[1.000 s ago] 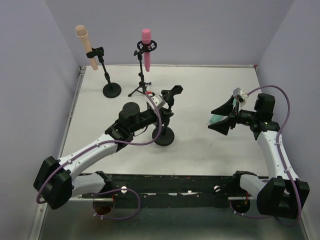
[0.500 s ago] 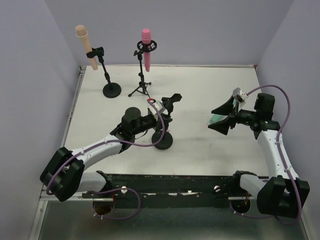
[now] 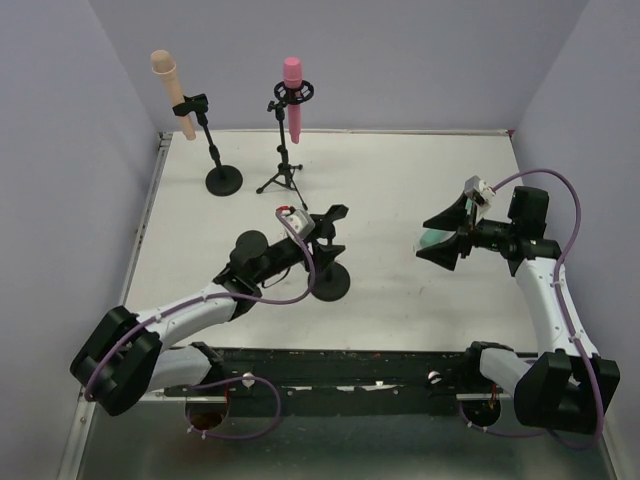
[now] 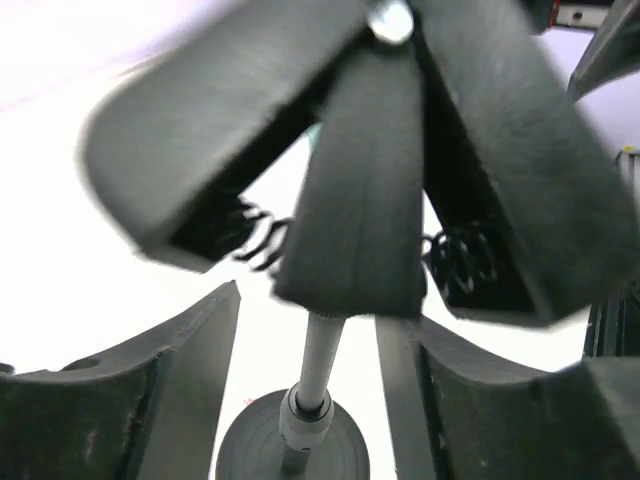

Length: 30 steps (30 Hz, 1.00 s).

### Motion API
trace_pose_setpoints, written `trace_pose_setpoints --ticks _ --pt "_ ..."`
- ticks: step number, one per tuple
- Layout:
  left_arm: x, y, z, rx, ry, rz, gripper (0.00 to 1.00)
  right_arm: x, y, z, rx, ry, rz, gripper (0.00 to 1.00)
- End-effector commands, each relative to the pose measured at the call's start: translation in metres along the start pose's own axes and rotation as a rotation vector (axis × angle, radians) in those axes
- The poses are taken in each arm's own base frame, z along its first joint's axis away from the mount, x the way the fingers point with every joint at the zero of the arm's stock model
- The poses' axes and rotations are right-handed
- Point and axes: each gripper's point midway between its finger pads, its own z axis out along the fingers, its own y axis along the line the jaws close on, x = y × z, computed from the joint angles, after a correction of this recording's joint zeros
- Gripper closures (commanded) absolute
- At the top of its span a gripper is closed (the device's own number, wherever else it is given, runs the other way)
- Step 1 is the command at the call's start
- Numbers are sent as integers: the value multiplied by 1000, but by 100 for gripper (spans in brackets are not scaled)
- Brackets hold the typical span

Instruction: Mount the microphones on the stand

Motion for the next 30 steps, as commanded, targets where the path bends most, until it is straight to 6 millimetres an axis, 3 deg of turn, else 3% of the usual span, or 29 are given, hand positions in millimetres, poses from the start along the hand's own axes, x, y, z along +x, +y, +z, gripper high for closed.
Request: trace_pose_setpoints --ticks 1,9,14,17,20,22,30 --pt "-28 8 -16 -103 -53 -30 30 0 -9 -4 47 29 -40 0" --pt "-50 1 -75 -223 -15 -89 2 31 -27 -13 103 187 -137 0" --pt "-77 -12 -118 -254 -17 -28 2 61 -48 -32 72 411 -370 0" --pt "-83 -16 -137 -247 8 79 2 76 -78 -45 68 560 -482 0" --pt "-62 -8 -146 -286 82 125 2 95 -101 -61 -9 717 -570 0" --pt "-50 -4 -147 -303 100 125 2 103 -116 -70 -69 806 -609 0" --pt "-51 -8 -147 -273 107 156 2 131 -207 -87 -38 1035 -663 6"
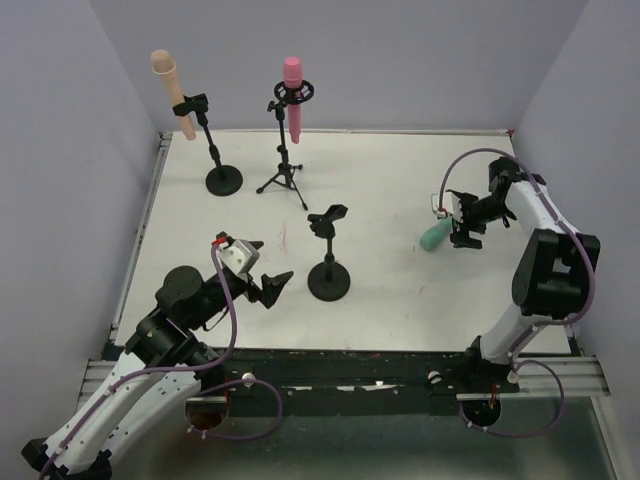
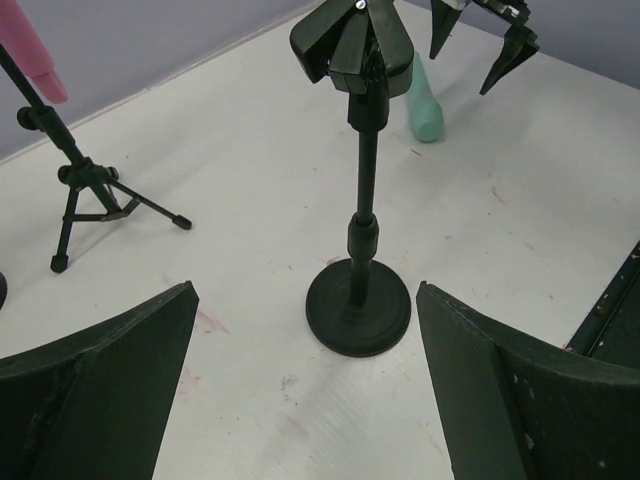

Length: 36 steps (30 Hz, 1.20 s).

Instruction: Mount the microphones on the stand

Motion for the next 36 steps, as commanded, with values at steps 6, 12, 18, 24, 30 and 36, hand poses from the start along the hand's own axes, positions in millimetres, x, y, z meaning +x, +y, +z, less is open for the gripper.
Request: trace_pose_setpoints --ticks 6,12,18,24,30,36 --pt "5 4 -6 -15 11 37 2 54 -50 22 -31 180 -88 13" --pt "8 5 -4 -23 20 41 2 65 -61 43 -56 210 -102 16" --pt "11 9 -3 -40 32 44 2 85 -58 57 -88 273 -65 23" --pt "12 10 -2 -42 34 43 2 91 -51 53 -90 318 24 35" --pt "10 9 -3 -37 27 42 2 93 -34 49 -92 350 211 70" --pt "7 8 -6 -36 9 40 2 86 -5 53 -83 340 424 66"
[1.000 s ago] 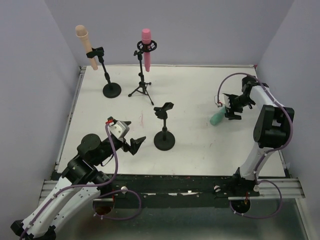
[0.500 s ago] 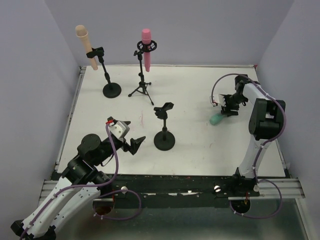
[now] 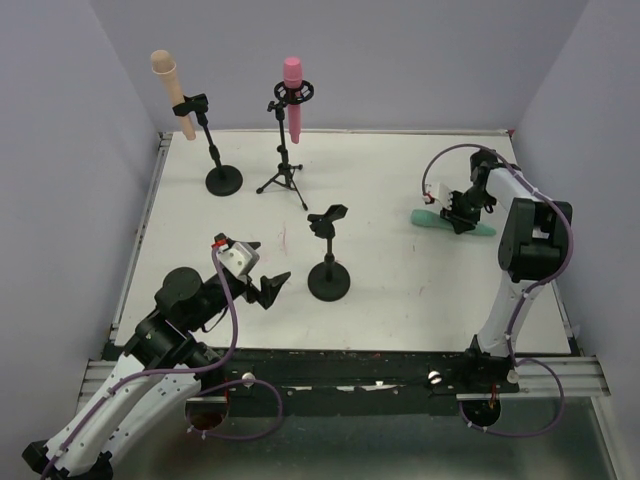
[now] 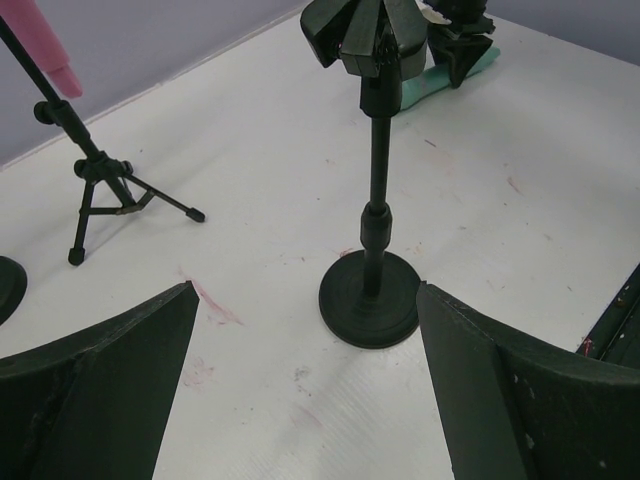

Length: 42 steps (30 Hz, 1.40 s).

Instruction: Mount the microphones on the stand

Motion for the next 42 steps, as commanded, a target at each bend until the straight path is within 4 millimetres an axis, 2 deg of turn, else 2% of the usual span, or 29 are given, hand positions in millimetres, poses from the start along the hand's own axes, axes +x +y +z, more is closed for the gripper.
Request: trace_pose_setpoints --ticks 1,6,9,13,16,22,26,28,29,31,34,36,42 --pt "0 2 -2 -12 -13 5 2 8 44 10 -76 31 244 64" --pt "0 1 -2 -6 -18 1 2 13 73 18 -114 50 360 55" --pt "-1 0 -3 -5 -21 -2 2 16 86 23 -128 55 377 54" --pt "-2 0 -4 -5 -29 -4 2 19 94 27 -125 58 407 53" --pt "-1 0 -4 -5 -29 -4 2 20 96 26 -123 52 443 48" --pt "-2 -4 -3 16 -36 -6 2 17 107 24 -137 8 464 47" --pt "-2 -10 -3 55 -45 -3 2 14 113 22 -128 -29 476 55" --pt "-5 -12 -2 66 -59 -2 2 13 116 21 -123 -52 486 65" --pt "-5 -13 -3 69 -64 -1 2 11 117 21 -123 -69 491 75" --pt "-8 -17 -2 91 -76 0 2 6 121 20 -126 -106 497 87" --pt "-13 -26 -1 149 -103 19 2 -12 123 8 -127 -192 507 99" --pt "-20 -31 0 183 -126 34 2 -31 121 -10 -123 -276 503 99" --pt "-49 -40 4 249 -165 50 2 -98 118 -91 -129 -551 455 99"
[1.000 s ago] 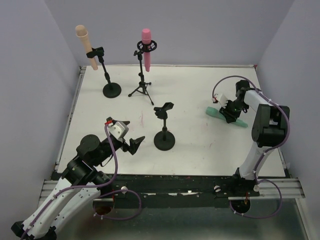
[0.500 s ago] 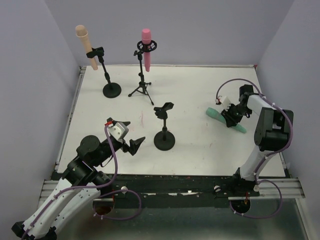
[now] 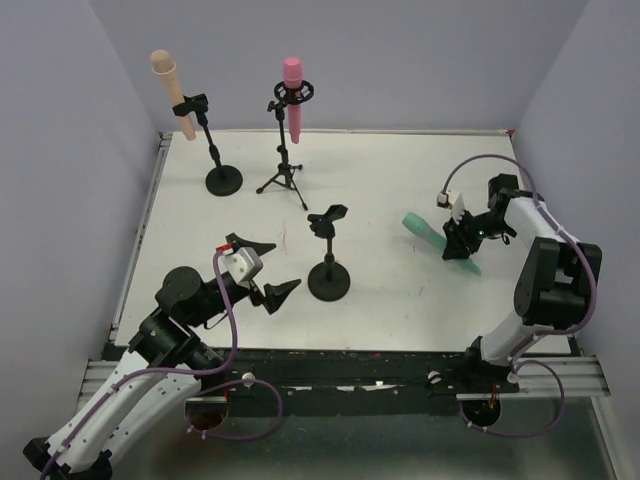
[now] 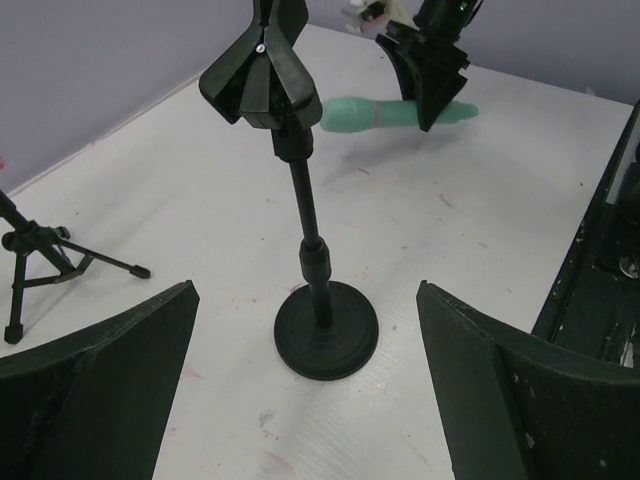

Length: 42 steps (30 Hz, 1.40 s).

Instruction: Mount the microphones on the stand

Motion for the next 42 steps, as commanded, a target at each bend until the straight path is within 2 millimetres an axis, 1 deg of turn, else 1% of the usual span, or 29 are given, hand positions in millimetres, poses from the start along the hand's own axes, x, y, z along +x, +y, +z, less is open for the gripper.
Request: trace_pose_setpoints --ticks 1,3,7,9,11,13,14,16,21,22,23,25,27,32,40,42 --pt "-44 -12 5 94 -90 45 2 -76 48 -51 -121 -274 -23 99" --pt "-53 -11 9 101 -94 56 2 -98 66 -72 -158 -353 -38 99" --pt "-63 -9 21 121 -62 62 2 -136 103 -109 -223 -531 -85 99" --pt "-68 -9 28 143 -49 61 2 -147 122 -121 -266 -622 -101 99" --pt "-72 -9 36 159 -36 60 2 -153 140 -128 -313 -709 -109 99" --pt "-71 -4 46 153 -28 67 2 -154 154 -127 -362 -781 -104 99" --pt "-72 -1 50 146 -29 75 2 -150 158 -126 -360 -785 -114 100" --pt "-70 2 58 145 -23 92 2 -146 159 -125 -327 -764 -139 99" --pt "-65 7 76 167 -34 159 2 -142 169 -123 -339 -781 -146 100" --pt "-61 9 77 160 -28 170 2 -141 169 -123 -336 -777 -151 99" --pt "-65 11 80 149 -56 190 2 -141 169 -124 -335 -777 -154 100" --pt "-66 14 83 142 -78 208 2 -142 173 -126 -339 -781 -169 100" --pt "-65 11 85 161 -86 208 2 -141 176 -127 -342 -785 -177 99" --pt "-55 12 93 164 -64 184 2 -141 180 -128 -346 -785 -187 99" --pt "-38 14 98 157 -30 157 12 -140 182 -127 -352 -783 -192 99" --pt "-37 14 98 157 -30 155 14 -140 181 -127 -351 -784 -195 100"
